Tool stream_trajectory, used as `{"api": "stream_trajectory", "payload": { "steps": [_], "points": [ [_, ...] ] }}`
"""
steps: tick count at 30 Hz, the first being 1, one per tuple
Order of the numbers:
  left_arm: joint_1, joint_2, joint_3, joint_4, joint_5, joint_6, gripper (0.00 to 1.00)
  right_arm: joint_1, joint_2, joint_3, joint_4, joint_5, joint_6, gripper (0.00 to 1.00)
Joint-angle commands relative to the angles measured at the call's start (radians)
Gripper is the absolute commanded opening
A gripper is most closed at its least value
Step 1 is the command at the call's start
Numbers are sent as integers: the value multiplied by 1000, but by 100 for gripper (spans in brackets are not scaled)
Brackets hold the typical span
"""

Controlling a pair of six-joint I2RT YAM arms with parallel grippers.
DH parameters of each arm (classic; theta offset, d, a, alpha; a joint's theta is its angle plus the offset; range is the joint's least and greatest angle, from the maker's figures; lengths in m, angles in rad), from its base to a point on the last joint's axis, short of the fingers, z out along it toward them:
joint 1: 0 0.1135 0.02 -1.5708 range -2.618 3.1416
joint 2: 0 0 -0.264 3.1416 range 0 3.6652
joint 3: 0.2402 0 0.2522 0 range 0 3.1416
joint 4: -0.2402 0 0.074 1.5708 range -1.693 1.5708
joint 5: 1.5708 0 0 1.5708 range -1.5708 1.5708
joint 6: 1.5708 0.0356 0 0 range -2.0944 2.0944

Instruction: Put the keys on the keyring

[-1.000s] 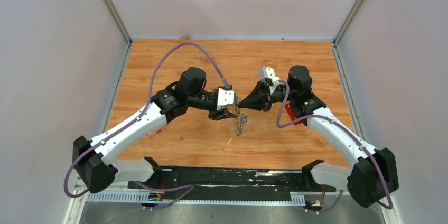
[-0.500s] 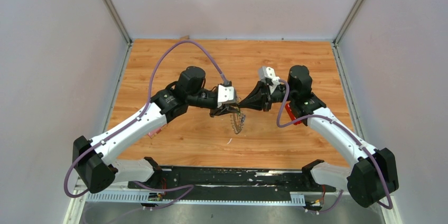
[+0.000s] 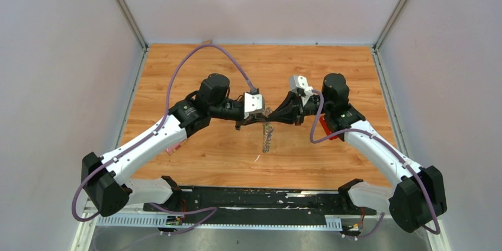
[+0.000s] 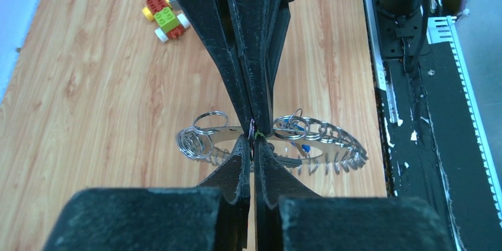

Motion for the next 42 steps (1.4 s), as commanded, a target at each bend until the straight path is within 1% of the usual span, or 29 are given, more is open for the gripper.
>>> {"api": "stream_trajectory", "payload": {
  "steps": [1, 5, 8, 16, 23, 30, 33, 39, 40, 42],
  "points": [
    [-4, -12, 40, 15, 12, -12, 0, -7, -7, 12, 19, 16, -34, 0],
    [-4, -29, 65, -55, -29, 8, 0, -19, -9, 16, 5, 34, -43, 0],
    [-4, -17, 111, -145, -72, 19, 0, -21, -13, 26, -32, 59, -74, 0],
    [-7, 70, 307, -440, -167, 49, 0, -21, -11, 23, -51, 103, -106, 1],
    [-34, 116, 393, -568, -252, 56, 0, -20, -8, 22, -49, 107, -102, 1],
    [-94, 181, 482, -696, -371, 60, 0, -20, -5, 19, -49, 121, -107, 1],
    [-97, 192, 496, -698, -382, 46, 0, -20, 0, 18, -49, 113, -108, 3],
    [-97, 160, 462, -624, -403, 30, 0, -20, 3, 17, -48, 101, -108, 4],
    [-97, 160, 464, -623, -403, 29, 0, -20, 3, 17, -48, 97, -109, 6],
    [-97, 167, 474, -633, -409, 29, 0, -20, 3, 17, -49, 86, -110, 12]
  ]
}}
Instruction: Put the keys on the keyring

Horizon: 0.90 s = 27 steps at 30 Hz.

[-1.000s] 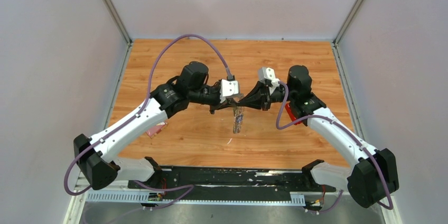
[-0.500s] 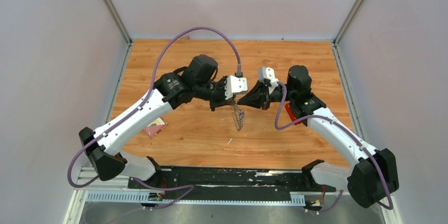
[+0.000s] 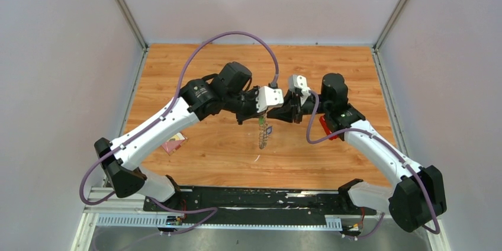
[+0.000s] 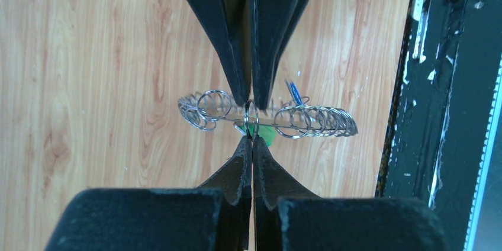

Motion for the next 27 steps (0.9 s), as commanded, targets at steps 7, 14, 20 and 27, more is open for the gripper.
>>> {"api": "stream_trajectory", "payload": {
  "steps": [7, 14, 20, 27],
  "points": [
    [4, 3, 43, -107, -73, -24, 0, -19, -17, 14, 1, -17, -39, 18],
    [5, -29, 25, -73, -16, -8, 0, -19, -8, -3, 61, -51, 16, 19],
    [4, -107, -57, 25, 71, 33, 0, -9, 1, -22, 119, -78, 63, 21],
    [5, -142, -88, 73, 141, 51, 0, 8, 1, -21, 106, -94, 40, 25]
  ]
}}
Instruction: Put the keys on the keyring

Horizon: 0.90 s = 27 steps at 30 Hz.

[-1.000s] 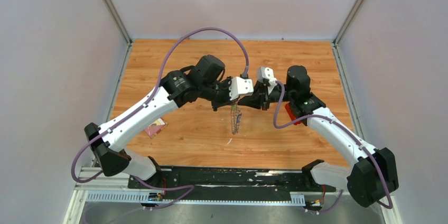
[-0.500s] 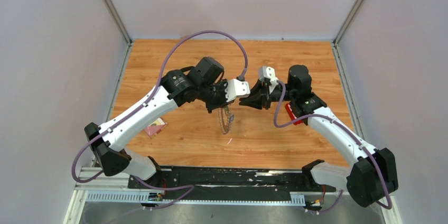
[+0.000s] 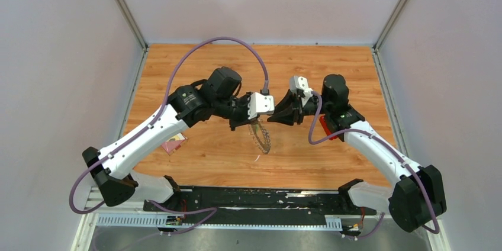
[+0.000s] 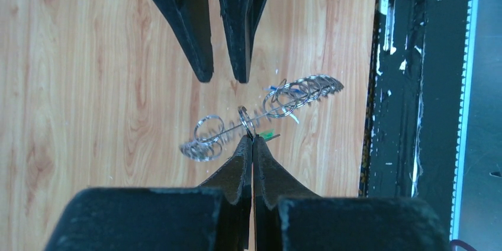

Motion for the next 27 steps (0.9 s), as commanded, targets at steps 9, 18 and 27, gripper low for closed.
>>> {"api": "stream_trajectory", "payload": {
  "steps": [9, 18, 27],
  "points": [
    [1, -52, -17, 115, 102, 22, 0, 46, 6, 12, 19, -52, -18, 26],
    [1, -45, -18, 118, 110, 15, 0, 67, 8, 20, 6, -56, -29, 24],
    [1, -36, -20, 122, 110, 12, 0, 80, -1, 23, 3, -51, -31, 18]
  ]
}}
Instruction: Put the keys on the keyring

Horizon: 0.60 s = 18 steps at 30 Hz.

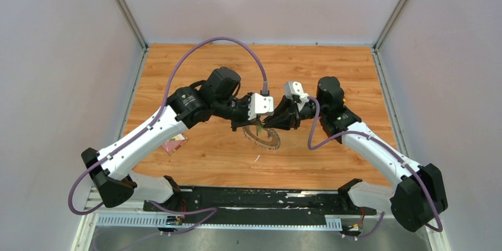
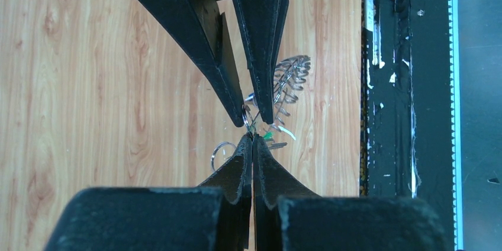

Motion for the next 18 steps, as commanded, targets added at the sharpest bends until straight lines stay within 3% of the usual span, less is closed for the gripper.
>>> {"api": "stream_trajectory", "payload": {
  "steps": [1, 9, 11, 18],
  "points": [
    [1, -15, 1, 56, 31, -3, 0, 8, -1, 23, 11, -19, -20, 18],
    [1, -10, -13, 65, 36, -3, 0, 12, -2, 24, 14, -10, -18, 8],
    [1, -8, -18, 68, 36, -2, 0, 14, -4, 23, 15, -8, -17, 0],
    [1, -12, -37, 90, 14, -1, 0, 14, -24, 20, 8, 36, -32, 0]
  ]
}}
